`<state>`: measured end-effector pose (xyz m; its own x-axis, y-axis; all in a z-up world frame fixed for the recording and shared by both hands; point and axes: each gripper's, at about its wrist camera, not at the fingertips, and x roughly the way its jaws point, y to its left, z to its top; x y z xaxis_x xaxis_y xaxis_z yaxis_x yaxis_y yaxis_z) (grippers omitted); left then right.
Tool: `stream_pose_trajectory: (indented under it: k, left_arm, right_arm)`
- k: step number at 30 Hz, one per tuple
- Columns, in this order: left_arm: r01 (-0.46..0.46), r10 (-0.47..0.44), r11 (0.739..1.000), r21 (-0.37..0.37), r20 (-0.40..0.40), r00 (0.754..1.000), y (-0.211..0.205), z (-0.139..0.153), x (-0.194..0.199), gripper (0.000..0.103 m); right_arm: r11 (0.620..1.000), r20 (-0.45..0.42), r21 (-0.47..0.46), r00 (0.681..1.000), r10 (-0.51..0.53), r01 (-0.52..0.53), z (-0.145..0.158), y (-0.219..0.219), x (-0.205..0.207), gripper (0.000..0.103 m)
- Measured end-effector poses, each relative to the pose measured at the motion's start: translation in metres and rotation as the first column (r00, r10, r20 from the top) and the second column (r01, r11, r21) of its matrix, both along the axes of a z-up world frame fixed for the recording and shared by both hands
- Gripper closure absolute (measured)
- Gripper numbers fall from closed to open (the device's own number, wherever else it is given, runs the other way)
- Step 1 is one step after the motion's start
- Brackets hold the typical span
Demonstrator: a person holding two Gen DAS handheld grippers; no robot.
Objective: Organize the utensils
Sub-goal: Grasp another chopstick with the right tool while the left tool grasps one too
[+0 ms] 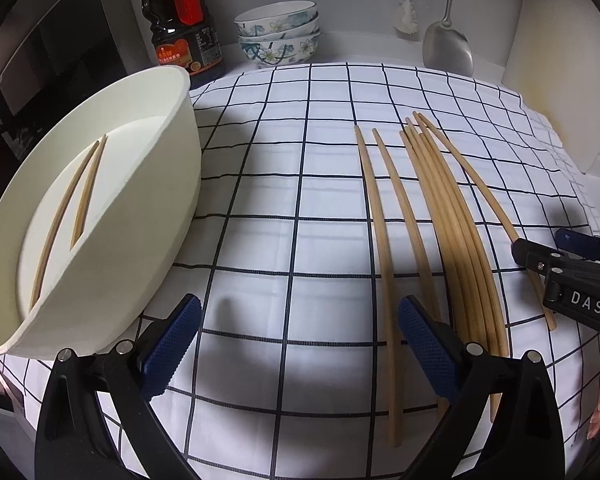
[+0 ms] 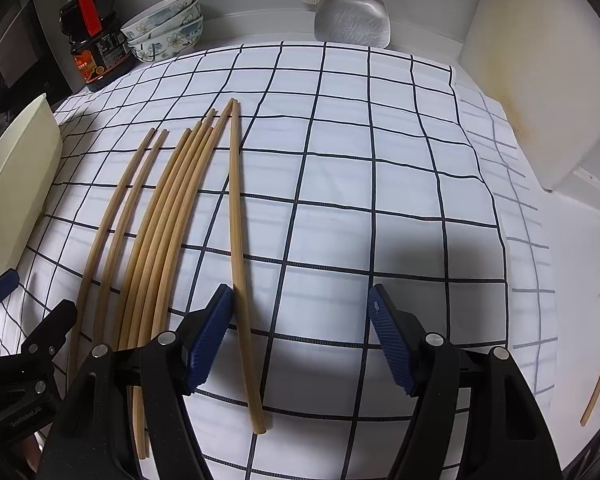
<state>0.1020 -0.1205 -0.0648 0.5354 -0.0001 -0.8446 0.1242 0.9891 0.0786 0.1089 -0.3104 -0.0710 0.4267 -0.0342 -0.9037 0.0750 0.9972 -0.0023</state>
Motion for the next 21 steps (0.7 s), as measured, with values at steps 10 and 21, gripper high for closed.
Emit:
stream_pose_trajectory:
  k: [10, 21]
  left_arm:
    - [-0.006, 0.006, 1.0, -0.009, -0.023, 1.0, -0.002, -0.009, 0.01, 0.005]
    - [0.019, -0.019, 0.997, -0.068, 0.003, 1.0, -0.007, -0.007, 0.009, 0.03]
  right_arm:
    - [1.0, 0.012, 0.0, 1.0, -0.007, 0.007, 0.0, 0.0, 0.001, 0.036]
    - [1.0, 0.067, -0.008, 0.998, 0.023, -0.022, -0.001, 0.006, 0.002, 0.053]
